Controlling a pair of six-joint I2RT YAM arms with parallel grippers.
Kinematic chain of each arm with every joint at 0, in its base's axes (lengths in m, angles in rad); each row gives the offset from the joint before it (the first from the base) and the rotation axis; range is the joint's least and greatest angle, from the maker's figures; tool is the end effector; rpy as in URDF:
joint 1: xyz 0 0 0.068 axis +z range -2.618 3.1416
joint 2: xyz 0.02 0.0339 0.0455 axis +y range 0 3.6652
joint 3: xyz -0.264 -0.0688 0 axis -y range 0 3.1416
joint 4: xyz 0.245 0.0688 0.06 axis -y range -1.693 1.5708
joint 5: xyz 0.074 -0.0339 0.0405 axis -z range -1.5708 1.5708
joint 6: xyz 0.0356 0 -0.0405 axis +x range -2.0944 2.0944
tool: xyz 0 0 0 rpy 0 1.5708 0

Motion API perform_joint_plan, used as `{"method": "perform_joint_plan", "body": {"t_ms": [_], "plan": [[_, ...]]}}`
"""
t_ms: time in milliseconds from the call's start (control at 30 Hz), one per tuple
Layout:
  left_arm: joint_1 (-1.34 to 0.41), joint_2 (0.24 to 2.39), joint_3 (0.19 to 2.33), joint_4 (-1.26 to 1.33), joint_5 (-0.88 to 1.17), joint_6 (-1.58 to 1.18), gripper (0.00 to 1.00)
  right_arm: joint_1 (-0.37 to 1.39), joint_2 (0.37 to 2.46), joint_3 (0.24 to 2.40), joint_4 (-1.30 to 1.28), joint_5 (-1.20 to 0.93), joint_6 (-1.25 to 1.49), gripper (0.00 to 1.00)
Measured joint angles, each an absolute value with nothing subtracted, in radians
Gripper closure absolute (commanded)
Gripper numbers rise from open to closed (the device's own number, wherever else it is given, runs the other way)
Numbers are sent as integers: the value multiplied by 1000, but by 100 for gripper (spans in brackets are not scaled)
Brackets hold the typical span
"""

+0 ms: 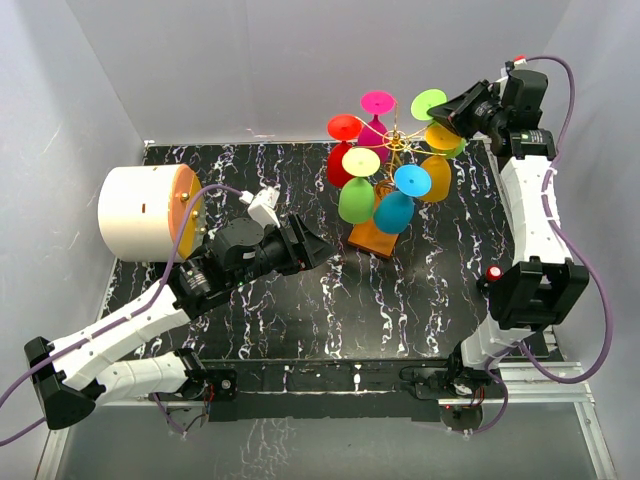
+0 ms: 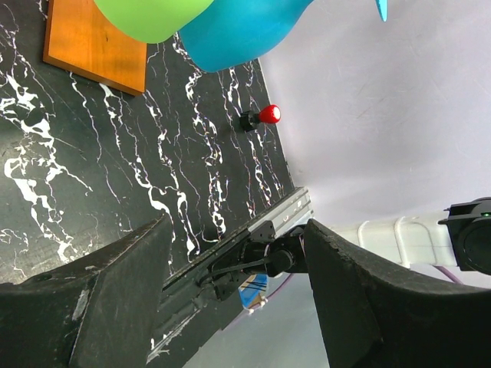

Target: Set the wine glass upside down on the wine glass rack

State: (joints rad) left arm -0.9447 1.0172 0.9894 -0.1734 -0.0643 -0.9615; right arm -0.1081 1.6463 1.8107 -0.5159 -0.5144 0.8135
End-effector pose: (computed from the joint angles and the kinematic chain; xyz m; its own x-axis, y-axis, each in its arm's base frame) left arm 0.1396 -0.1892 0.3693 -0.6999 -0.4287 -0.5713 0.3456 0.4967 -0.7962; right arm 0.3701 -0.0225 0.4399 -0.5006 0.6907 -0.5219 -0.0022 0.6018 0.7986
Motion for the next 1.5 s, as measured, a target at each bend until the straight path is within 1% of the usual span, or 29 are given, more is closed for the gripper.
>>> {"method": "perform_joint_plan", "body": {"t_ms": [533, 867, 1233, 1500], "plan": [[-945, 1017, 989, -175, -67, -961, 32, -113, 1737, 1882, -496, -551, 813, 100], [-945, 1017, 989, -174, -67, -961, 32, -113, 1744, 1885, -496, -586, 809, 83], [-945, 1017, 989, -174, -69, -961, 32, -113, 1744, 1885, -496, -586, 806, 79], [-945, 1017, 989, -174, -71, -961, 32, -113, 1744, 1885, -497, -562, 784, 64]]}}
